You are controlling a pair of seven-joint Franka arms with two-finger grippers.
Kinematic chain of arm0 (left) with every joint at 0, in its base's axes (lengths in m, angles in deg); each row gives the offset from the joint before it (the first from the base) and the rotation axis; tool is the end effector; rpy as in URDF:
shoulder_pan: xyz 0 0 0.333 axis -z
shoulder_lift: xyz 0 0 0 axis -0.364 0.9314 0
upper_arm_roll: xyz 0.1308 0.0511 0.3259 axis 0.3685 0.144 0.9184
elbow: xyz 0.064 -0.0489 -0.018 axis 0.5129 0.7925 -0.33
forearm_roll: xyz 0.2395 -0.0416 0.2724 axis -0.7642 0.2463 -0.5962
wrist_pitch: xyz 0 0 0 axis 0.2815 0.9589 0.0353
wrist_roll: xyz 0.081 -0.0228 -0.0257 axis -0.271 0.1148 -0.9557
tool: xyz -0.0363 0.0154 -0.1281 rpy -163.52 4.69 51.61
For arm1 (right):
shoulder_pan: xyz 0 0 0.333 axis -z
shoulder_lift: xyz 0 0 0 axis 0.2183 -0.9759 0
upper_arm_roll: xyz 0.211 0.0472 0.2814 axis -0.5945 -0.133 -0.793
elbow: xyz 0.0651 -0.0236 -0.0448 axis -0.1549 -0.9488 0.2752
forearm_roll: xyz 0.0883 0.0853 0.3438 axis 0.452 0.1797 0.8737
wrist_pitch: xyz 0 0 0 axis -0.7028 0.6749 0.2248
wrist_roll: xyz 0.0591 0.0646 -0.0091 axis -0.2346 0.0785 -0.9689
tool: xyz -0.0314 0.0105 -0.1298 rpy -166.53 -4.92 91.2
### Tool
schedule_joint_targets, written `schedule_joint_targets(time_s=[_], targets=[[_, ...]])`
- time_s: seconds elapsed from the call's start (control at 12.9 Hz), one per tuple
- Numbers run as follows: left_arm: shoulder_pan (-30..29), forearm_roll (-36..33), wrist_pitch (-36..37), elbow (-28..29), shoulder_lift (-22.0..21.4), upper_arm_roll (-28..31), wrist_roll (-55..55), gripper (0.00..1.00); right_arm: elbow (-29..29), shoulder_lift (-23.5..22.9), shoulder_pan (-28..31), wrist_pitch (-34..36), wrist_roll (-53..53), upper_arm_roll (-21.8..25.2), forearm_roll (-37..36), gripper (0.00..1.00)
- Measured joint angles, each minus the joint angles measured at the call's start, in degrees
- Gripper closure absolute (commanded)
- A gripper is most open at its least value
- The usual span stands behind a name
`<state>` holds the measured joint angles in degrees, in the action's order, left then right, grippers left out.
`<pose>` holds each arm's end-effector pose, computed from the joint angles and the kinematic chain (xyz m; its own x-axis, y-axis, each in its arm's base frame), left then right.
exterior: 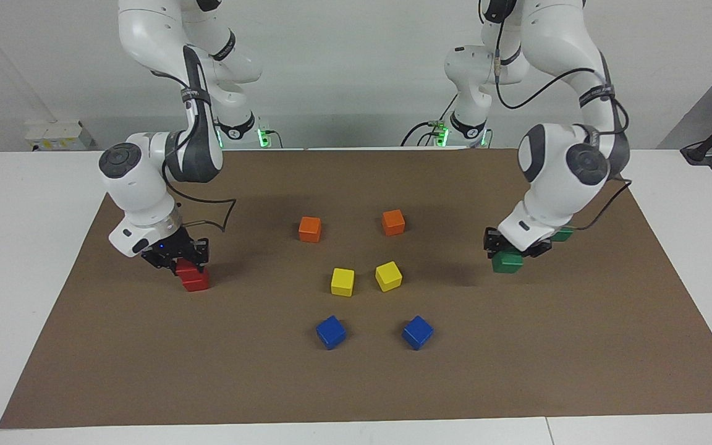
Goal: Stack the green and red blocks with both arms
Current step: 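Carry the second green cube with the left gripper toward the first green cube, then lower the green cube onto green with the left gripper while the right withdraws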
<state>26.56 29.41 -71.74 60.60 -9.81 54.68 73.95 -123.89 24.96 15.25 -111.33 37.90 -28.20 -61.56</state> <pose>0.5990 -0.0773 0.4659 0.9722 -0.2279 -0.0541 -0.2248 -0.9727 0.0569 0.5910 -0.0137 0.3890 0.9919 0.0940 0.0851 0.0944 -0.9955 -0.0008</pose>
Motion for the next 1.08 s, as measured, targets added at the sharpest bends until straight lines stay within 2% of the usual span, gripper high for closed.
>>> schedule_joint_targets(time_s=[0.08, 0.39, 0.54, 0.7, 0.85, 1.08], targets=[[-2.6, 0.0, 1.1, 0.7, -2.0, 0.1, 2.5, 1.0, 0.0, 0.1, 0.0, 0.0, 0.0, 0.0, 0.0, 0.0], [-13.5, 0.0, 1.9, 7.9, -8.7, 0.2, 15.7, 1.0, 0.0, 0.1, 0.0, 0.0, 0.0, 0.0, 0.0, 0.0], [-17.3, 0.0, -1.4, 13.1, -11.4, 0.3, 18.5, 1.0, 0.0, 0.2, 0.0, 0.0, 0.0, 0.0, 0.0, 0.0], [-18.5, 0.0, -8.4, 19.9, -14.0, 0.3, 18.8, 1.0, 0.1, 0.4, 0.0, 0.6, 0.0, 0.1, 0.0, 0.0], [-18.5, 0.0, -16.2, 27.3, -16.2, 0.2, 18.8, 1.0, 1.4, 1.7, 0.0, 4.6, 0.6, 0.1, 0.0, 0.0], [-18.5, 0.0, -21.2, 32.7, -17.7, 0.1, 18.8, 1.0, 4.2, 5.8, -0.2, 10.8, 3.2, -0.4, 0.0, 0.0]])
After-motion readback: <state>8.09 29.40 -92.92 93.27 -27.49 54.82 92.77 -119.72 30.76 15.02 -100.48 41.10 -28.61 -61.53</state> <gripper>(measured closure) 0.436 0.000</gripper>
